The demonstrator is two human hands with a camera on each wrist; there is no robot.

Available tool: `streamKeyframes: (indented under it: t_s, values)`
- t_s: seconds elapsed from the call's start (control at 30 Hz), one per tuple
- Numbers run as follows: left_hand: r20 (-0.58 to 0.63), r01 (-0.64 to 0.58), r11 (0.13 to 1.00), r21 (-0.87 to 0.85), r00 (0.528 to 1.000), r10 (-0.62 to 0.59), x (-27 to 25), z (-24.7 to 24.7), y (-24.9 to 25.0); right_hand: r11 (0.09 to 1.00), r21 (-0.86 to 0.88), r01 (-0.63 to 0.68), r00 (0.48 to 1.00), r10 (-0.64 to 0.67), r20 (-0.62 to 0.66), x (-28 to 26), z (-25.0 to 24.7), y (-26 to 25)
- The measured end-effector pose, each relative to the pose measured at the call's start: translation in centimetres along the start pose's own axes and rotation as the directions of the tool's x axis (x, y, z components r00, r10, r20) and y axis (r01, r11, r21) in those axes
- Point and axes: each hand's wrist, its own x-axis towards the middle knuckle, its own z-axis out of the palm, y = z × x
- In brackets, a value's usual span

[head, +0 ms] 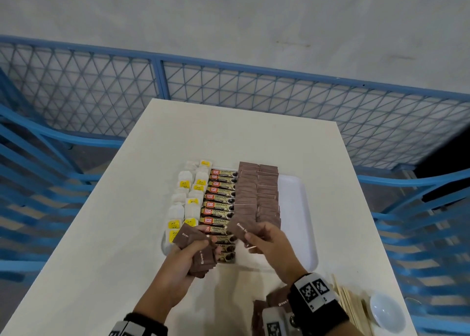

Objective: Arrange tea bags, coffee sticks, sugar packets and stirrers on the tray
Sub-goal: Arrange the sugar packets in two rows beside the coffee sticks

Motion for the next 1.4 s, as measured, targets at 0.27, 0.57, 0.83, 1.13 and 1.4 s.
streamKeyframes:
  t_s: [0.27,0.57,0.83,1.13,1.4]
  values:
    - [0.039,0.042,0.998,-0.043,0.998,-0.04,-0.4,-0.1,0.7,0.86,-0.509,0.031,0.987,-0.106,-0.119,2.2,-2.1,1.2]
    - [-0.001,0.041,0.989,0.143,0.999,-0.041,-0.2,0.1,0.2,0.8,-0.6,-0.024,0.984,-0.086,-0.153,3.9,-1.4,2.4]
    - [-0.02,0.027,0.97,0.243,1.0,-0.022,-0.4,0.1,0.2,0.818,-0.575,0.01,0.966,-0.157,-0.206,4.1,-1.1,2.7]
    - [-0.041,-0.037,0.971,0.235,0.998,0.048,-0.3,0.5,0.1,0.851,-0.508,0.131,0.964,-0.229,-0.135,2.5,0.5,1.0]
    - [-0.026,-0.062,0.969,0.238,0.997,0.07,-0.2,0.4,-0.1,0.99,-0.131,0.047,0.929,0.005,0.371,-0.5,2.5,-2.1]
